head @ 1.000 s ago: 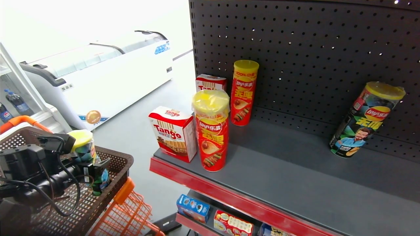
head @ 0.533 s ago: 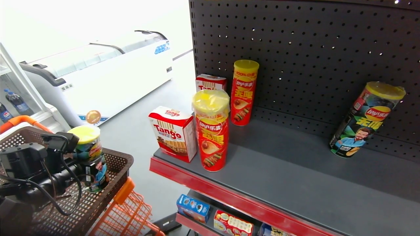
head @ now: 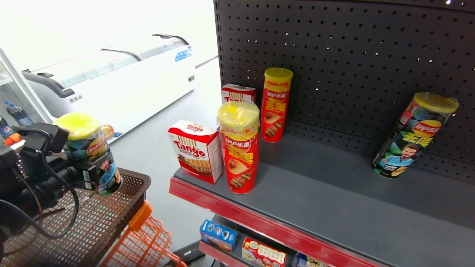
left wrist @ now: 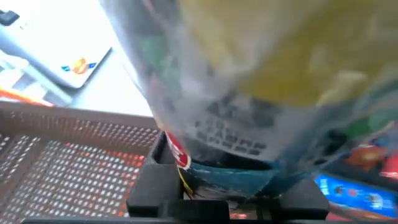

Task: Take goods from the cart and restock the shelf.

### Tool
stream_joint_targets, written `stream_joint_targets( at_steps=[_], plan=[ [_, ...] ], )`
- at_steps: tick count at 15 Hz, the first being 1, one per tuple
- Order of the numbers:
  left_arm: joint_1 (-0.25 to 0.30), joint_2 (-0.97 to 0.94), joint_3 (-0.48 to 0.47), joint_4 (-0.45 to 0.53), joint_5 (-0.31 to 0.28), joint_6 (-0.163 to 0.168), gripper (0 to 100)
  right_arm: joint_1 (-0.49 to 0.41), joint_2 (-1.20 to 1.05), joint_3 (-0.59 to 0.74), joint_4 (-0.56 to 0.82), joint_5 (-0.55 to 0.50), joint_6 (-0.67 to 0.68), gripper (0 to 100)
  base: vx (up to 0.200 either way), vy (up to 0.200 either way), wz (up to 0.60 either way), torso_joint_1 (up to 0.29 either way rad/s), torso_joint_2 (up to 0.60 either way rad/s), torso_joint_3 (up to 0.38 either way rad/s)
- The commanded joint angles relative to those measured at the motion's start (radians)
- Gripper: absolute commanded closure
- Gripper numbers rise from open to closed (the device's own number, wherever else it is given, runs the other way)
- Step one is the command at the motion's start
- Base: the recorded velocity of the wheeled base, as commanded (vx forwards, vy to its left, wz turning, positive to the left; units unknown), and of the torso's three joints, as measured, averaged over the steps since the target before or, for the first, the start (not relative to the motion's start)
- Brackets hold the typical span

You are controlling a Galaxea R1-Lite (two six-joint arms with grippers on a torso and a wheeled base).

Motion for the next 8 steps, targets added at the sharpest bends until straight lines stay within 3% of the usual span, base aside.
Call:
stream_joint_targets(
  at_steps=[1, 2, 3, 4, 7, 8],
  plan=[
    [-0.085, -0.179, -0.025, 0.102, 0.002, -0.036, 100, 0.0, 0.001, 0.0, 0.0, 0.0, -0.001, 0, 0.0, 0.0, 0.0, 0.0, 0.0, 0.0],
    [-0.085, -0.179, -0.025, 0.102, 0.002, -0.036, 100, 0.0, 0.001, 0.0, 0.0, 0.0, -0.001, 0, 0.0, 0.0, 0.0, 0.0, 0.0, 0.0],
    [-0.134, -0.291, -0.045, 0.296, 0.0, -0.052, 100, 0.0, 0.001, 0.0, 0.0, 0.0, -0.001, 0, 0.0, 0.0, 0.0, 0.0, 0.0, 0.0],
    [-0.183, -0.32, -0.045, 0.333, 0.002, -0.056, 100, 0.0, 0.001, 0.0, 0.0, 0.0, -0.001, 0, 0.0, 0.0, 0.0, 0.0, 0.0, 0.0],
    [-0.242, -0.381, -0.027, 0.344, -0.012, -0.107, 100, 0.0, 0.001, 0.0, 0.0, 0.0, -0.001, 0, 0.0, 0.0, 0.0, 0.0, 0.0, 0.0],
    [-0.263, -0.397, -0.016, 0.349, -0.015, -0.108, 100, 0.0, 0.001, 0.0, 0.0, 0.0, -0.001, 0, 0.0, 0.0, 0.0, 0.0, 0.0, 0.0]
  ],
)
